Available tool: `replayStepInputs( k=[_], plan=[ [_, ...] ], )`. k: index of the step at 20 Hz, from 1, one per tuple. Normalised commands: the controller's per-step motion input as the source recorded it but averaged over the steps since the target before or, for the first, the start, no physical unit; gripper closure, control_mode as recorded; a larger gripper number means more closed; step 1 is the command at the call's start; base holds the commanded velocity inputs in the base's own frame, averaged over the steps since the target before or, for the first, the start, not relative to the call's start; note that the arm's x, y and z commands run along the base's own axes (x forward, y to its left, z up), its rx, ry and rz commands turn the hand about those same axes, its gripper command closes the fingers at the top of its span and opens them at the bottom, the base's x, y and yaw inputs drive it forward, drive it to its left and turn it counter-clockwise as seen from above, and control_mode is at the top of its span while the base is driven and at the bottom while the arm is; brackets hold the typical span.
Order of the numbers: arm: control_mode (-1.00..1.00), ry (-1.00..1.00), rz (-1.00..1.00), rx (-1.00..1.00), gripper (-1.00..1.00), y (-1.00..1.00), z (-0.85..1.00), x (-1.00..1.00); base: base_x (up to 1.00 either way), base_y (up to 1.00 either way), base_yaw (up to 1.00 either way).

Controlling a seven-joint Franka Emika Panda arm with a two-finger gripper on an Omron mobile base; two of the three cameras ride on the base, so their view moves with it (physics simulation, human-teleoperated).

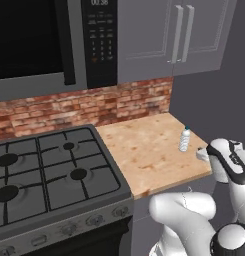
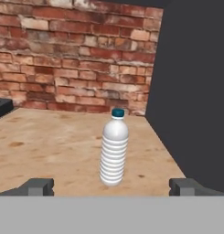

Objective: Take the bottled waters from the counter and place them in the freezer to freeze. Close the freezer door after placing the bottles.

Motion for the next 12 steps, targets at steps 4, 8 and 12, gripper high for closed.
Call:
replayStepInputs(
  k=[4, 8, 12],
  plan=[
    [-1.00, 0.00, 0.03, 0.00, -1.00, 0.00, 0.00, 0.28, 0.00, 0.00, 0.00],
    [-1.00, 0.00, 0.04, 0.00, -1.00, 0.02, -0.02, 0.23, 0.00, 0.00, 0.00],
    [-1.00, 0.00, 0.04, 0.00, -1.00, 0.05, -0.02, 0.20, 0.00, 0.00, 0.00]
  ],
)
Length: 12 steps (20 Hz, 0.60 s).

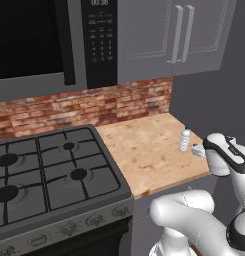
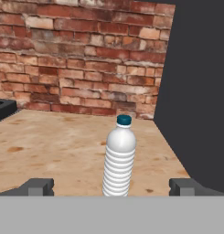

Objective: Take the bottled waters from the counter and place them in the freezer to freeze. Close the freezer door after placing the bottles.

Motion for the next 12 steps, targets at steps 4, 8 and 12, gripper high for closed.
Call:
replayStepInputs(
  k=[4, 8, 12],
  plan=[
    [-1.00, 0.00, 0.04, 0.00, -1.00, 0.06, -0.09, 0.18, 0.00, 0.00, 0.00],
    [-1.00, 0.00, 0.03, 0.00, -1.00, 0.03, -0.11, 0.21, 0.00, 0.00, 0.00],
    [-1.00, 0.00, 0.00, 0.00, -1.00, 0.00, -0.17, 0.23, 0.00, 0.00, 0.00]
  ],
)
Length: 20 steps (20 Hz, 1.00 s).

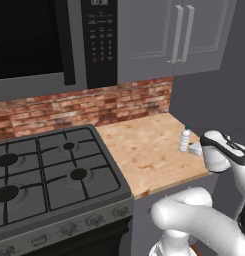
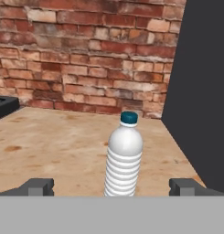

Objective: Take the bottled waters from the counter and place them in the freezer to freeze. Close the freezer door after placing the bottles.

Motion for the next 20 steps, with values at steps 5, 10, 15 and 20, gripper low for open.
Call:
replayStepInputs(
  k=[5, 10, 15, 20],
  plan=[
    [-1.00, 0.00, 0.02, 0.00, -1.00, 0.00, -0.15, 0.20, 0.00, 0.00, 0.00],
    [-1.00, -0.02, 0.02, 0.00, -1.00, 0.00, -0.12, 0.20, 0.00, 0.00, 0.00],
    [-1.00, -0.03, 0.00, 0.00, -1.00, 0.00, -0.11, 0.30, 0.00, 0.00, 0.00],
    [-1.00, -0.02, 0.00, 0.00, -1.00, 0.00, -0.12, 0.31, 0.00, 0.00, 0.00]
  ],
)
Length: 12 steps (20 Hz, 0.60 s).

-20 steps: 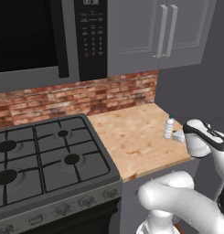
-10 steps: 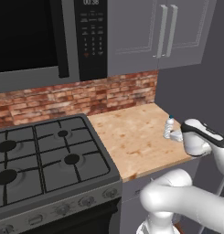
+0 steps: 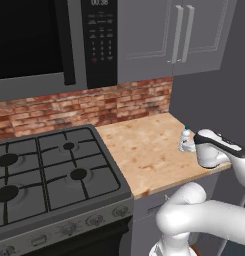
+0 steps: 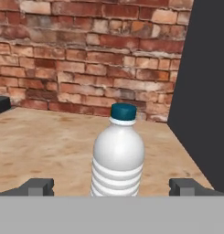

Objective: Take the bottled waters from the counter and place them in the freezer to freeze. Close the freezer door after placing the bottles.

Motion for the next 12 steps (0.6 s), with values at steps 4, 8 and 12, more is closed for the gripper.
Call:
replayStepInputs(
  k=[4, 8, 12],
  plan=[
    [-1.00, 0.00, 0.00, 0.00, -1.00, 0.00, -0.15, 0.23, 0.00, 0.00, 0.00],
    [-1.00, 0.00, 0.00, 0.00, -1.00, 0.00, -0.12, 0.20, 0.00, 0.00, 0.00],
    [-1.00, 0.00, 0.00, 0.00, -1.00, 0.00, -0.04, 0.23, 0.00, 0.00, 0.00]
  ],
)
